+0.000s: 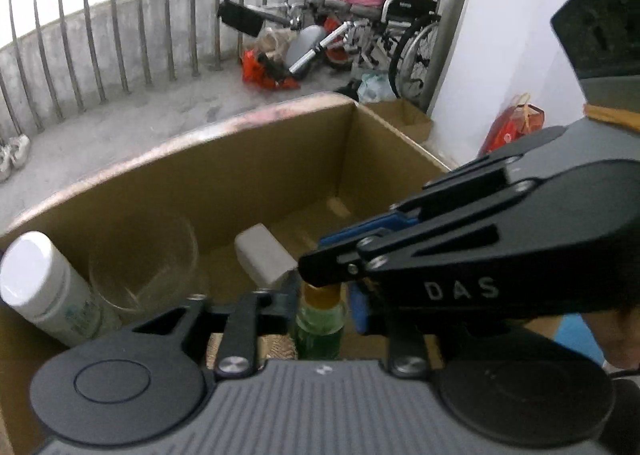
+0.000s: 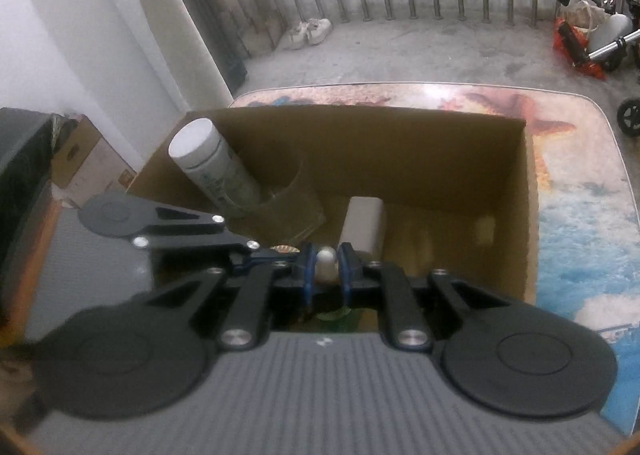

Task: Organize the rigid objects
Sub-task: 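Lift the dropper bottle and carry it toward the box, then lower the dropper bottle into the box and open the right tool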

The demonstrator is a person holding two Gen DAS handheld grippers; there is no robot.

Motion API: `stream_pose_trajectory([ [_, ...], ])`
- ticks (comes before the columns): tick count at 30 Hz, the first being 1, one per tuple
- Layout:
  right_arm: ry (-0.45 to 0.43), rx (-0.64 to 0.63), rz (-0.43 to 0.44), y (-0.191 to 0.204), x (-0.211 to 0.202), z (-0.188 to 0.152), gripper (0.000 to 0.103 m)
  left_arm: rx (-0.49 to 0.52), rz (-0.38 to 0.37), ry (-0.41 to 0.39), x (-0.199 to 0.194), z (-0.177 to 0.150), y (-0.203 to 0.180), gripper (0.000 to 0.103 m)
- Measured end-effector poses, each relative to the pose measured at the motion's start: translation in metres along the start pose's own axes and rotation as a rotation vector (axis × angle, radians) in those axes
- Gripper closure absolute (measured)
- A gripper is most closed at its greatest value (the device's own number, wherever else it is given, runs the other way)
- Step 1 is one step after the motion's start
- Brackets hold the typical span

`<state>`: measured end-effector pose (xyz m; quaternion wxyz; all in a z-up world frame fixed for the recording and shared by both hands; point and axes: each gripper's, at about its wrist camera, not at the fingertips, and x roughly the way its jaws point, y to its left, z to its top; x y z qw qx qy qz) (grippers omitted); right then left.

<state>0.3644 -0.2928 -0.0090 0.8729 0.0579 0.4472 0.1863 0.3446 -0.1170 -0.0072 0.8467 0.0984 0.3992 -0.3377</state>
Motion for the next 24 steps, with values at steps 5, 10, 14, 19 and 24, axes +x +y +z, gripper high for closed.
stream_pose_trajectory([
  [5,0.000,0.016,0.008,-0.002,-0.001,-0.001,0.088,0.005,0.029,-0.061,-0.035,-0.009,0.000,0.039],
  [10,-0.066,0.037,0.024,0.002,-0.030,-0.004,0.061,-0.048,0.062,-0.192,-0.118,-0.034,0.003,0.027],
  [14,-0.217,0.034,0.049,0.026,-0.092,-0.027,0.060,-0.159,0.120,-0.302,-0.208,-0.094,0.011,0.016],
  [19,-0.174,-0.023,0.307,0.100,-0.123,-0.103,0.059,-0.355,0.187,-0.190,-0.247,-0.200,0.009,0.029],
  [24,0.075,-0.050,0.404,0.169,-0.040,-0.164,0.067,-0.506,0.139,0.035,-0.194,-0.273,0.005,0.072],
])
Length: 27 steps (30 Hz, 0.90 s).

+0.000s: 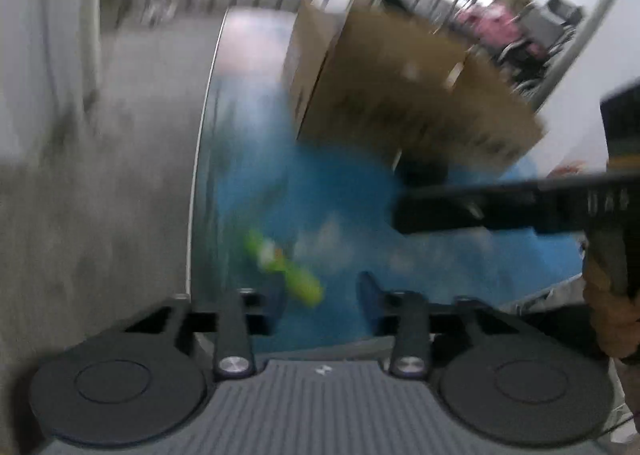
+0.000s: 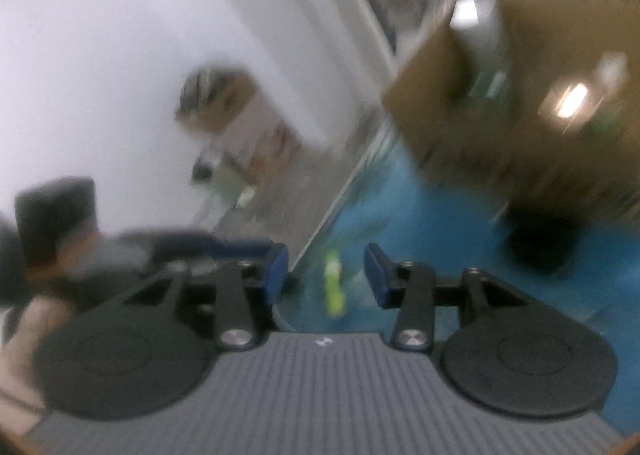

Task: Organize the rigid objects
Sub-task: 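Lower the dropper bottle into the box and open the right tool, then move the right tool to the green tube and grasp it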

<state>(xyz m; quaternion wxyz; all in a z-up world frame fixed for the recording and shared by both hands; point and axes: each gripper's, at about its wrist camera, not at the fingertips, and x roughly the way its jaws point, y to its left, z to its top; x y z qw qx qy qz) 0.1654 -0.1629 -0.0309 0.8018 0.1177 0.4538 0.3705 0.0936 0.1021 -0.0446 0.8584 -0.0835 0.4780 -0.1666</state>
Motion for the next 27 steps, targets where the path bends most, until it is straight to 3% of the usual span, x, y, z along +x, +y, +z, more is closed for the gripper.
stream_pose_trajectory([
  [3,0.095,0.038,-0.003,-0.003,0.047,-0.009,0.076,-0.033,0.015,-0.024,0.011,-0.011,0.006,0.072],
  [7,0.160,0.044,-0.001,0.001,0.077,-0.012,0.083,-0.035,-0.004,-0.043,0.008,-0.009,0.012,0.075],
  [11,0.184,0.046,-0.002,0.010,0.090,-0.016,0.091,-0.033,-0.017,-0.044,0.013,-0.014,0.015,0.076],
  [18,0.208,0.037,-0.014,0.017,0.093,-0.014,0.095,-0.039,-0.035,-0.049,0.017,-0.013,0.018,0.076],
  [20,0.215,0.025,-0.031,0.018,0.094,-0.012,0.101,-0.042,-0.034,-0.045,0.018,-0.012,0.017,0.076],
  [27,0.237,-0.025,-0.083,0.020,0.099,-0.009,0.094,-0.026,-0.027,-0.033,0.019,-0.010,0.015,0.074],
])
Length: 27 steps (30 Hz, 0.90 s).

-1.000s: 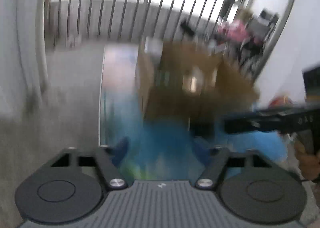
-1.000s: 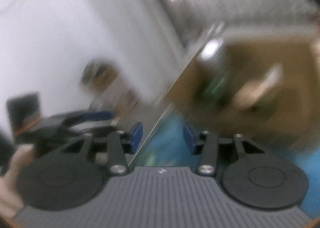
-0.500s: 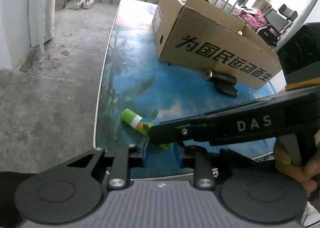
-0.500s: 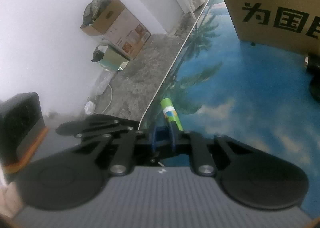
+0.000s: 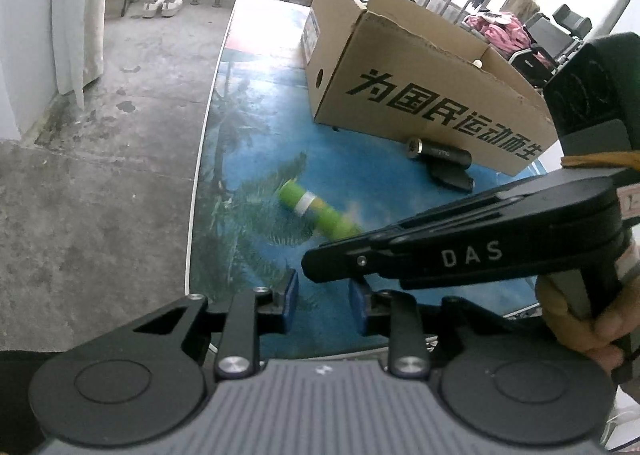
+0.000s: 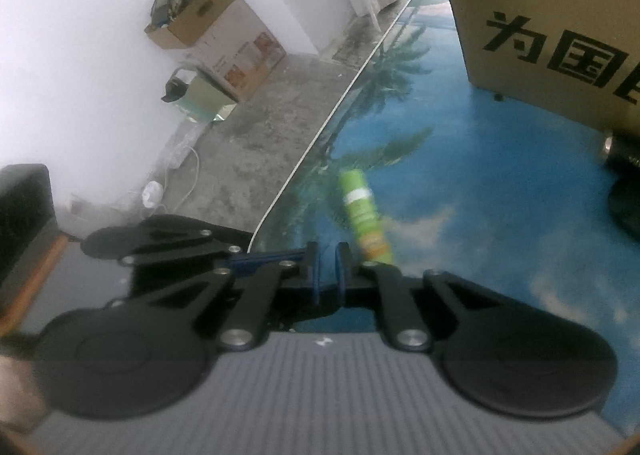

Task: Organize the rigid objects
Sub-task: 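Move the right tool to the green tube and grasp it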

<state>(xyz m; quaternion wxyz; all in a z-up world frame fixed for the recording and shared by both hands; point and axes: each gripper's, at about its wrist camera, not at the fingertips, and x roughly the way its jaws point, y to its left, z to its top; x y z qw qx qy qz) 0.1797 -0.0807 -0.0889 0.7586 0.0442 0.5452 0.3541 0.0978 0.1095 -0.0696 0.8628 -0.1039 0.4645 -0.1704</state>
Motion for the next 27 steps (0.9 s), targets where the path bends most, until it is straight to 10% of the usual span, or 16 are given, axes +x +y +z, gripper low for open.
stream_pose_trajectory([
  [19,-0.138,0.050,-0.155,-0.067,-0.030,0.033,0.071,0.008,-0.106,-0.011,0.043,0.047,-0.025,0.065],
  [27,-0.116,0.055,-0.096,-0.087,-0.019,0.035,0.083,0.047,-0.045,-0.043,0.062,0.054,-0.038,0.071],
])
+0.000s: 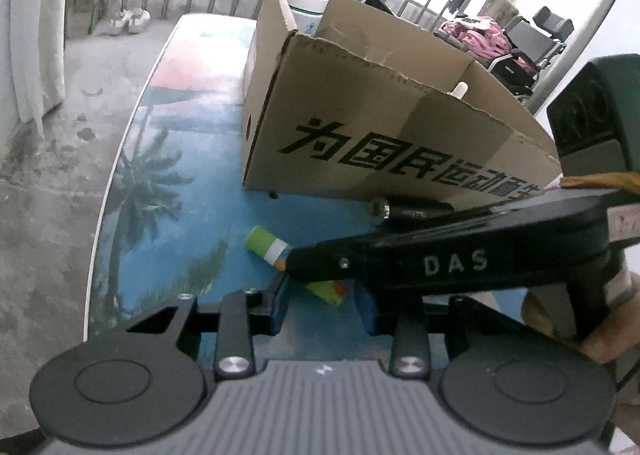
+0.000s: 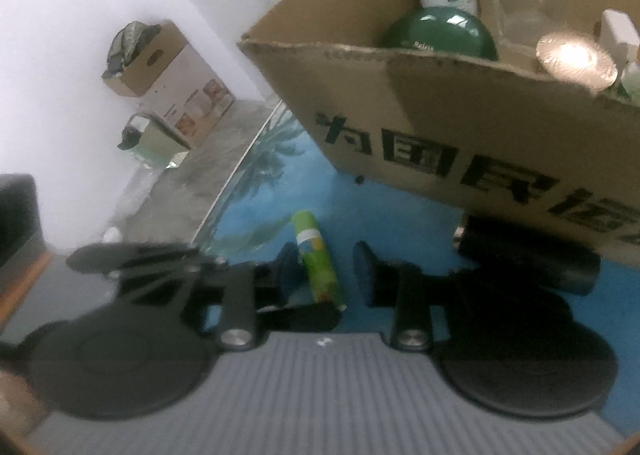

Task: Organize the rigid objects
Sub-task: 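Move the right tool to the green tube and grasp it, then carry the green tube over the box and lower it inside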

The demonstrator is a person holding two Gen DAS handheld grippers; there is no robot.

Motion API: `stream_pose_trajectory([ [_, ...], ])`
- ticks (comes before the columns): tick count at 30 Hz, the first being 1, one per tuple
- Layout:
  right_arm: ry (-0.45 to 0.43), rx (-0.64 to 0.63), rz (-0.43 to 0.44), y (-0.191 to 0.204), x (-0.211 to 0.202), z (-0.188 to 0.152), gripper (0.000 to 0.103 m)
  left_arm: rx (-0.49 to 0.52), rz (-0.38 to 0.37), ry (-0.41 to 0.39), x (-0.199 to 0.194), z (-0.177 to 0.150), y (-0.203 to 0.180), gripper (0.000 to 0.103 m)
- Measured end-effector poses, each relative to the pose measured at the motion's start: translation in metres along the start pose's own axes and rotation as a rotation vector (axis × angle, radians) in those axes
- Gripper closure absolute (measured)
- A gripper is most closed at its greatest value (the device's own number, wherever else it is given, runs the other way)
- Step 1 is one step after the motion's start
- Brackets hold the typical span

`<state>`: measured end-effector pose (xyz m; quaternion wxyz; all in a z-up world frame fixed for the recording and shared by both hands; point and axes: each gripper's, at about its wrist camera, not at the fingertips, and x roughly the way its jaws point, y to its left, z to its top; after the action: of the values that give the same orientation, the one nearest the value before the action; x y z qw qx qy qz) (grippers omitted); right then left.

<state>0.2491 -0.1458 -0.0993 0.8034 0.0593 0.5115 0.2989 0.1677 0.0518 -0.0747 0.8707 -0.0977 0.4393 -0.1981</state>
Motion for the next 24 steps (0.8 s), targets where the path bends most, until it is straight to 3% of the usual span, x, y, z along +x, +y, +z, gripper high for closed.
stream_pose_trajectory([
  [2,0.000,0.036,0.038,-0.006,-0.001,-0.001,0.090,-0.007,0.014,-0.007,0.000,-0.002,0.001,0.076],
  [11,-0.062,0.062,0.057,0.006,-0.022,-0.014,0.090,0.016,0.023,-0.065,-0.029,-0.002,-0.016,0.076],
  [19,-0.308,0.014,0.026,0.024,-0.116,-0.012,0.090,0.189,-0.030,-0.215,-0.065,0.041,-0.078,0.076],
  [24,-0.431,0.059,-0.071,-0.006,-0.165,-0.001,0.090,0.264,-0.124,-0.177,-0.031,0.086,-0.119,0.076],
])
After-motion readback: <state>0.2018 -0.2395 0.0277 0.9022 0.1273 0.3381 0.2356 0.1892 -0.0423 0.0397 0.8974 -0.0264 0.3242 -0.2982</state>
